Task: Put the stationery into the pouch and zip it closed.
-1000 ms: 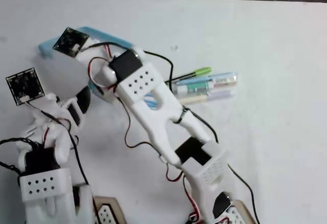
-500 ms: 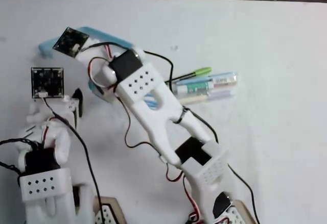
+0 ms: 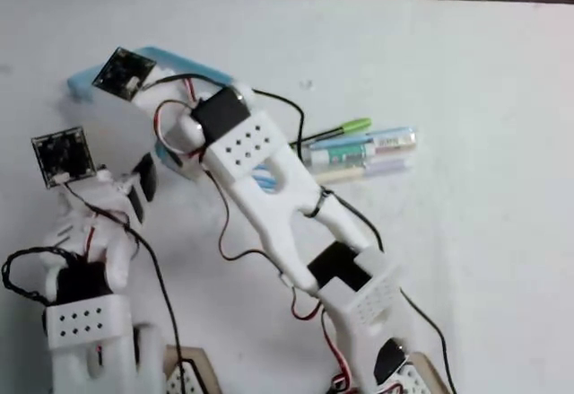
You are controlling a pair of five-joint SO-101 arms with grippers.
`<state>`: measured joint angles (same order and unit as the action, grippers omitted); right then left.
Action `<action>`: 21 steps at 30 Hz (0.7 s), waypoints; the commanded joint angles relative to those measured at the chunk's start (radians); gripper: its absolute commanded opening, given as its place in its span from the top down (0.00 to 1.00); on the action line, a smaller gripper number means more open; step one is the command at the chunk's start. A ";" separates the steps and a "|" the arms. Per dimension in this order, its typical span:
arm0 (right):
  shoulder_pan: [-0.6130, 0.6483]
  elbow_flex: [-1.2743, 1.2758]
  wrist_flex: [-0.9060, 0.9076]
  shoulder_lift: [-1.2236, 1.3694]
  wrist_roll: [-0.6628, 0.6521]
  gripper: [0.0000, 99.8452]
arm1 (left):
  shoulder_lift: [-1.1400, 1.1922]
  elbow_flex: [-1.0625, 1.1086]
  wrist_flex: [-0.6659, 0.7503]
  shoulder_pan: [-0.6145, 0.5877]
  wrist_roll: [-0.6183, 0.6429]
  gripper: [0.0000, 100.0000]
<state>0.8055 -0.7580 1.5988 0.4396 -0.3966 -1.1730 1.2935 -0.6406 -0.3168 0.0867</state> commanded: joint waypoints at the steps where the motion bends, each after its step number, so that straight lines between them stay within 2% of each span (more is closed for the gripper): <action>1: -0.015 -0.041 -0.004 -0.059 0.009 0.98 | -0.008 -0.014 0.026 0.048 -0.038 0.74; 4: -0.019 -0.040 -0.007 -0.058 0.009 0.98 | -0.008 -0.012 0.029 0.085 -0.058 0.74; 12: -0.019 -0.040 -0.007 -0.058 0.009 0.98 | -0.008 -0.025 0.003 0.090 -0.118 0.74; 17: -0.019 -0.040 -0.007 -0.058 0.009 0.98 | 0.019 0.012 0.129 0.085 -0.124 0.74; 21: -0.019 -0.040 -0.007 -0.058 0.009 0.98 | 0.173 -0.021 0.181 0.074 -0.112 0.74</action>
<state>0.7963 -0.7580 1.5988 0.4396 -0.3966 -1.0917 1.3180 -0.4994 -0.2386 -0.0299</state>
